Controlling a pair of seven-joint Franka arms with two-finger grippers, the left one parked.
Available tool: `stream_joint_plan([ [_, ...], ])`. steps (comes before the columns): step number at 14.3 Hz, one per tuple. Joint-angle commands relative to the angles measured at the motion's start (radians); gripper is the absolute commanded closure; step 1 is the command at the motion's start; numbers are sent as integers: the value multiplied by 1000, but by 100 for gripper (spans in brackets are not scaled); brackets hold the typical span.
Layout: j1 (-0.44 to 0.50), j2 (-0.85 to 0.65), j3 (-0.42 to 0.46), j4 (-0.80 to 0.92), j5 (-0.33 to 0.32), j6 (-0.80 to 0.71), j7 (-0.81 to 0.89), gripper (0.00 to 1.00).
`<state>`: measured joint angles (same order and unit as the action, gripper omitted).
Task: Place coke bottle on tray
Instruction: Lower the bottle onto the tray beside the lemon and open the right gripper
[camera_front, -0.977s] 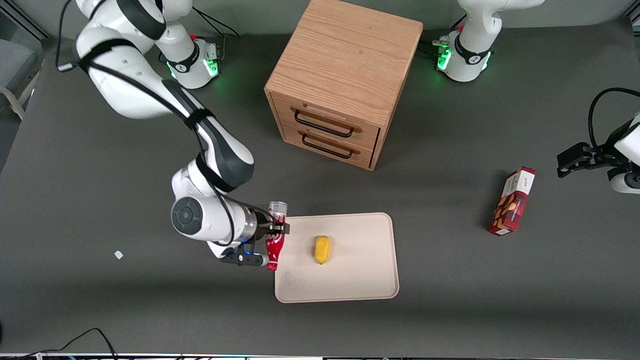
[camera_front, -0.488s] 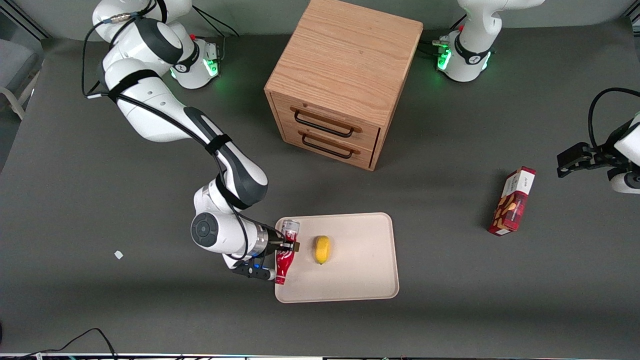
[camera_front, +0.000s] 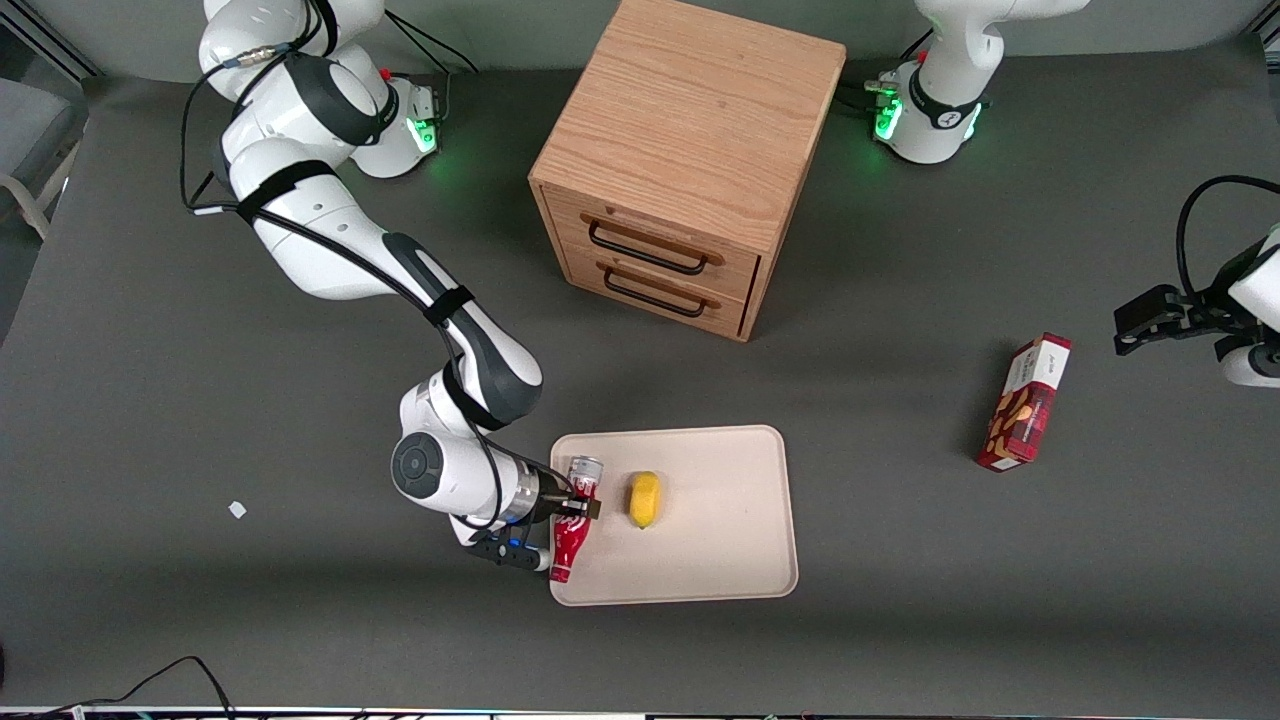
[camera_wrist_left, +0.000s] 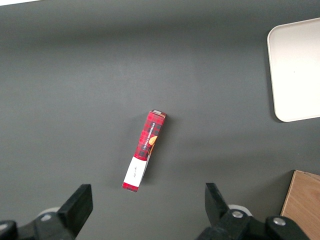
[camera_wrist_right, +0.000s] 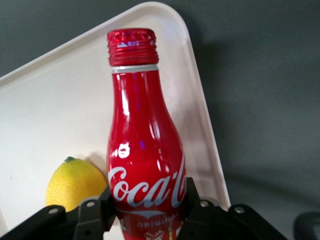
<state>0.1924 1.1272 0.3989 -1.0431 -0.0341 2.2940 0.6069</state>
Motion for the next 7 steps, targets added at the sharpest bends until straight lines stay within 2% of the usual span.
stream_joint_plan([
  [1,25,11,-8,46,-7,-5,30,100],
  [5,27,9,-8,46,-9,-5,62,100],
  [6,27,9,-8,46,-9,-5,62,96],
  [7,27,11,-9,46,-10,-5,59,49],
])
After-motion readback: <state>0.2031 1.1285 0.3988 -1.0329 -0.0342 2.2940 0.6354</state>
